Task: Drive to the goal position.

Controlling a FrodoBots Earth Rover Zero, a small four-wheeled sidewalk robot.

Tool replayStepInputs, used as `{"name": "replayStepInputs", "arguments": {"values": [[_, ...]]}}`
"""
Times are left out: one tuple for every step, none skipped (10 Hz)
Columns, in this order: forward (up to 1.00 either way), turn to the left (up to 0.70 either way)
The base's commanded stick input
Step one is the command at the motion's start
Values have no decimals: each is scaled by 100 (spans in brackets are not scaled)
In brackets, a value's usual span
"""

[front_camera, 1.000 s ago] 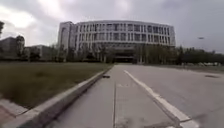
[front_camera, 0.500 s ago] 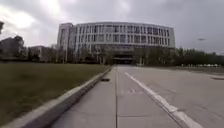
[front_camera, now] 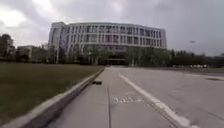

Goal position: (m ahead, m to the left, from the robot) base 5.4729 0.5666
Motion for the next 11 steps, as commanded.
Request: {"name": "replayStepInputs", "arguments": {"values": [[100, 0], [100, 0], [100, 0], [100, 0], [100, 0], [100, 0], [100, 0], [100, 0], [100, 0], [100, 0], [100, 0]]}}
